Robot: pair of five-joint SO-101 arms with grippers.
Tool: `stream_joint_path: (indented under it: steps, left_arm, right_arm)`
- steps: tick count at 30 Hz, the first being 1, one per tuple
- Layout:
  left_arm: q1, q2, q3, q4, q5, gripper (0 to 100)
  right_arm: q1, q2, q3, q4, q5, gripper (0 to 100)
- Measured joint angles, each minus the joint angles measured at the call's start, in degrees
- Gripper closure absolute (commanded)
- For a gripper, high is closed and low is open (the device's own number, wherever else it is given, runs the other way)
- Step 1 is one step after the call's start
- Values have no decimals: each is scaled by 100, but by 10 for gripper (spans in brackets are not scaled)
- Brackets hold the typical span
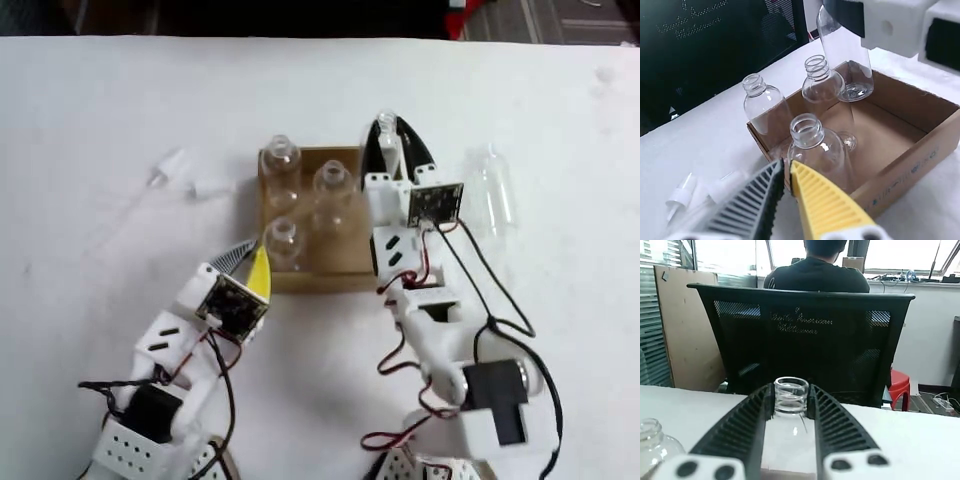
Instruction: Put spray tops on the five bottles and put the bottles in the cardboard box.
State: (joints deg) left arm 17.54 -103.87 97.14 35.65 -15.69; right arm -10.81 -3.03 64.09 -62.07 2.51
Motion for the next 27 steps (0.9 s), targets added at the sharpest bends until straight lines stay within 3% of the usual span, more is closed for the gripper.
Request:
stream_joint_path:
  steps: [20, 27]
  left_arm:
    - [0, 0, 0, 0, 0, 976]
    - [0, 0, 0, 0, 0, 976]
  right_arm:
    - [26, 2585, -703, -2426, 0, 984]
    - [26, 2708, -730, -2593, 0, 984]
